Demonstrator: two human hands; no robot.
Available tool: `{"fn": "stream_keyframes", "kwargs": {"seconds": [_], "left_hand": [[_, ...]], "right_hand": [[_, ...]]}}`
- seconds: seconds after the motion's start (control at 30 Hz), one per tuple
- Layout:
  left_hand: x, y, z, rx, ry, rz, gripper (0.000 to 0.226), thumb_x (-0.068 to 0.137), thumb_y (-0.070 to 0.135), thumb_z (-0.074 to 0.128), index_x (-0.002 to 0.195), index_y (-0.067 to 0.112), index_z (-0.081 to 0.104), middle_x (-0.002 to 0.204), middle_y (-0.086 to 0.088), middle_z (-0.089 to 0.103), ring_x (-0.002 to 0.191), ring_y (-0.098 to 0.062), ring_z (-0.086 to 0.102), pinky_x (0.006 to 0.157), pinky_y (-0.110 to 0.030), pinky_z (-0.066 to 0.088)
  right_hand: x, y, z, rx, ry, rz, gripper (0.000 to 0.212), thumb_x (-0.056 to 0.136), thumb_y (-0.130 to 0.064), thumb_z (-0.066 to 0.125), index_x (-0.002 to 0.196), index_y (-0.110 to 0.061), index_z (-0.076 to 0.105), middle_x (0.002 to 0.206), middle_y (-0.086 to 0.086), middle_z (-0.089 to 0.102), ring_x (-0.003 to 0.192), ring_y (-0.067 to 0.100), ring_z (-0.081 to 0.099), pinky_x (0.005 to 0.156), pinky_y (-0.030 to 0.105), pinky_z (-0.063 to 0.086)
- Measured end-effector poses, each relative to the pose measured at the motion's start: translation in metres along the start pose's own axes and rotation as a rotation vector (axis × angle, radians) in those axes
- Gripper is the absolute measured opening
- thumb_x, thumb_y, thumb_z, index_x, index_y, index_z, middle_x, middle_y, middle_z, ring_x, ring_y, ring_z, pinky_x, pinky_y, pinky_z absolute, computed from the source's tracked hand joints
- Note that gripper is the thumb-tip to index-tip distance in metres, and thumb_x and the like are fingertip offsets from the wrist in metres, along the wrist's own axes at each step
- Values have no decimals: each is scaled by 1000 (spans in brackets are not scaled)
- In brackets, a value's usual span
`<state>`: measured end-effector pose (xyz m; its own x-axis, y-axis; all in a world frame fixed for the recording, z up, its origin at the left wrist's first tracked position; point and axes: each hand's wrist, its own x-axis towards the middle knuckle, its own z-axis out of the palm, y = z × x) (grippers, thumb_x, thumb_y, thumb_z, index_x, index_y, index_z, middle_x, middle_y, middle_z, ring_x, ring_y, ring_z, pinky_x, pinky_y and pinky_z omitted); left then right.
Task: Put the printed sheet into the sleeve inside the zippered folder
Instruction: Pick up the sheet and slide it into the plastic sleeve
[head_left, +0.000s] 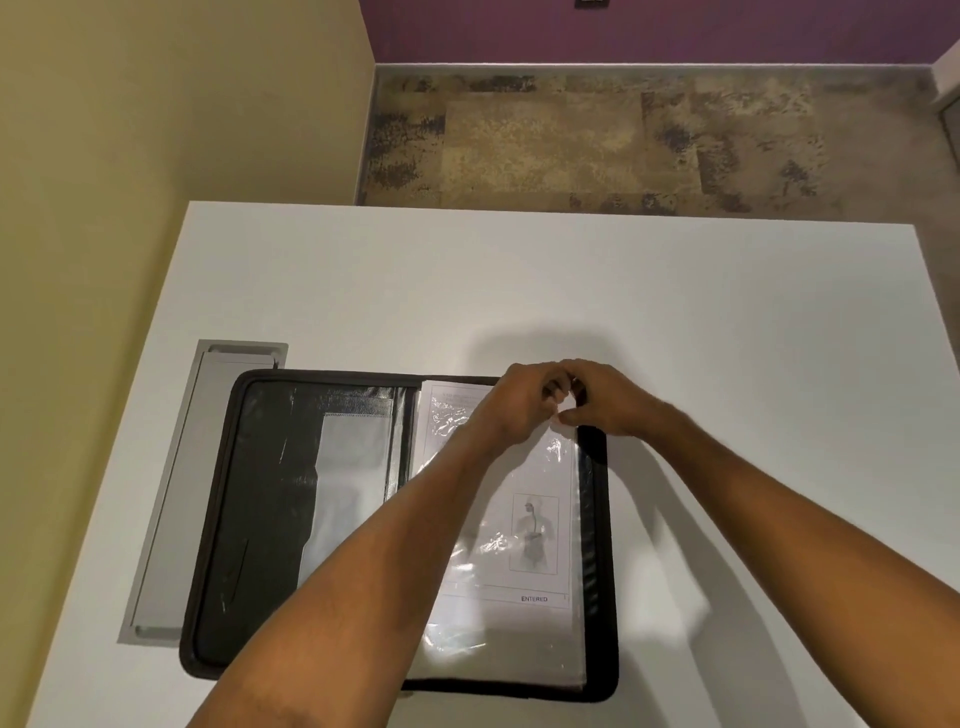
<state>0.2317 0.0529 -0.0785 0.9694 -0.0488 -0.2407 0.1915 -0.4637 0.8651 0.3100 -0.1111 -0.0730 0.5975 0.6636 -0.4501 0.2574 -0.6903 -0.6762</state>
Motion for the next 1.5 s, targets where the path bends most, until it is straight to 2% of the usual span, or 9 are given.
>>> {"fn": "stream_keyframes", "kwargs": {"seconds": [0.17, 0.23, 0.33, 0.47, 0.63, 0.93, 1.07, 1.3, 1.5], "left_hand": [[-7, -7, -3, -133, 203, -63, 24, 87, -9, 62, 107, 2, 68, 97, -6, 73, 83, -15, 72, 77, -22, 58], [-9, -13, -10, -44, 243, -101, 25, 92, -3, 62, 115, 5, 70, 109, -9, 73, 97, -20, 72, 86, -31, 59], [-9, -21, -21, 256, 119, -77, 32, 94, 5, 60, 122, 12, 74, 117, -8, 72, 110, -27, 65, 96, -43, 51], [-15, -28, -29, 561, 37, 72, 23, 100, 15, 57, 109, 18, 78, 111, -2, 74, 100, -28, 62, 84, -41, 47], [-26, -38, -34, 701, 49, 175, 13, 92, 21, 59, 91, 20, 73, 102, 3, 68, 93, -22, 57, 75, -34, 33], [-35, -44, -39, 634, 44, 124, 9, 95, 26, 69, 90, 24, 76, 100, 8, 71, 95, -17, 58, 77, -34, 35], [-31, -42, -40, 682, 12, 102, 14, 97, 29, 62, 89, 27, 73, 95, 10, 70, 94, -16, 57, 84, -36, 34], [-32, -45, -42, 621, -65, 60, 5, 95, 37, 62, 92, 33, 59, 85, 17, 56, 89, -12, 49, 90, -37, 29], [-33, -45, -53, 647, -86, 19, 21, 98, 23, 49, 87, 27, 66, 83, 12, 65, 81, -13, 57, 82, -36, 34]], "right_hand": [[-3, 10, 15, 40, 130, -12, 32, 77, -14, 87, 101, -16, 66, 91, 0, 65, 75, 6, 56, 67, 29, 44], [-4, 11, 17, 22, 163, -19, 27, 79, -14, 87, 98, -21, 68, 89, 1, 63, 73, 6, 53, 67, 31, 42], [-5, 11, 17, 4, 172, -36, 24, 80, -14, 85, 95, -21, 68, 86, 0, 61, 72, 12, 53, 67, 36, 43], [-9, 8, 18, 8, 160, -49, 28, 82, -9, 83, 105, -15, 68, 97, 9, 67, 84, 29, 59, 78, 45, 51], [-9, -1, 18, -55, 101, -16, 44, 83, -19, 85, 123, -14, 68, 115, 7, 64, 104, 24, 59, 92, 41, 50], [-7, -7, 21, -259, 128, -76, 18, 91, -18, 75, 109, -17, 73, 102, 1, 69, 96, 23, 62, 89, 40, 48], [-5, -13, 23, -342, 92, -78, 24, 86, -29, 79, 107, -20, 72, 102, -1, 68, 98, 21, 59, 95, 40, 37], [-2, -13, 22, -387, 129, -135, 19, 94, -13, 68, 94, -28, 80, 92, -7, 72, 93, 19, 62, 86, 29, 23], [-2, -10, 17, -331, 166, -146, 20, 96, -8, 65, 91, -23, 78, 86, -3, 77, 81, 20, 69, 93, 34, 45]]}}
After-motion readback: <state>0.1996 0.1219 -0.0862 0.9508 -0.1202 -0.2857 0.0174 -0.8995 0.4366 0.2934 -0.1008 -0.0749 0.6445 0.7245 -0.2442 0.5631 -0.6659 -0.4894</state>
